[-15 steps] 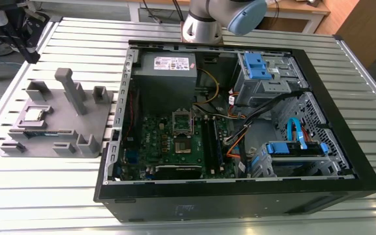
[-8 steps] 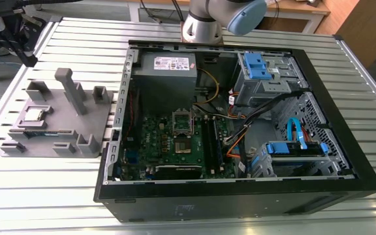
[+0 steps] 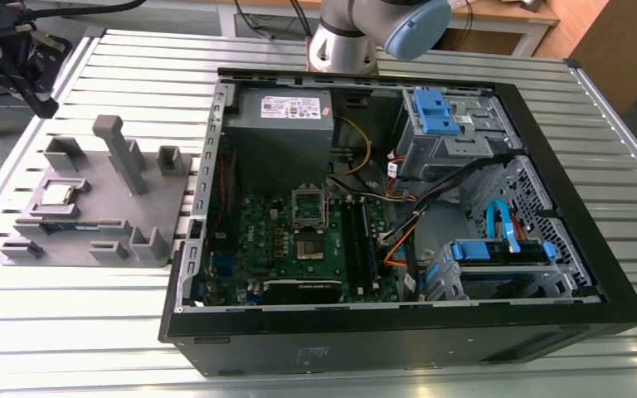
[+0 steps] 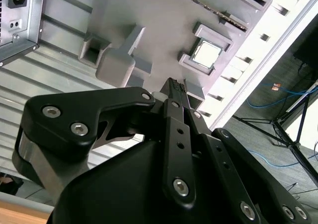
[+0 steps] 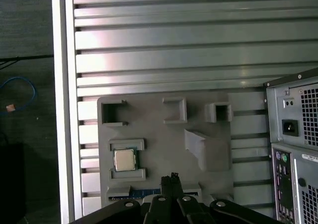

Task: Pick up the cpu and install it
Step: 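Reach for the cpu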

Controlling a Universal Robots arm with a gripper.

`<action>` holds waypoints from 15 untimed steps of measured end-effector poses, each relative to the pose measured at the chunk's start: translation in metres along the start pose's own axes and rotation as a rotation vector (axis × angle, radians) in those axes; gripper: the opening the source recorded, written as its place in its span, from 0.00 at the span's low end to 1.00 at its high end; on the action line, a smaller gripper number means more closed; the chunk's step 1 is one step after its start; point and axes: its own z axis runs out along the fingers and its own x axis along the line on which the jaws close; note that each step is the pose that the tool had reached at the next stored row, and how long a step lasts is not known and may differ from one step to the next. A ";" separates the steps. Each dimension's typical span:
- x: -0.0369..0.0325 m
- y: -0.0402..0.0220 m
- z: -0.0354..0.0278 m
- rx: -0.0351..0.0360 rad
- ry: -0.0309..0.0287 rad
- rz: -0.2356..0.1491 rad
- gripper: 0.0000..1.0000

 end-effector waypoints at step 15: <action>0.0121 -0.0013 0.0083 0.0000 -0.0001 0.000 0.11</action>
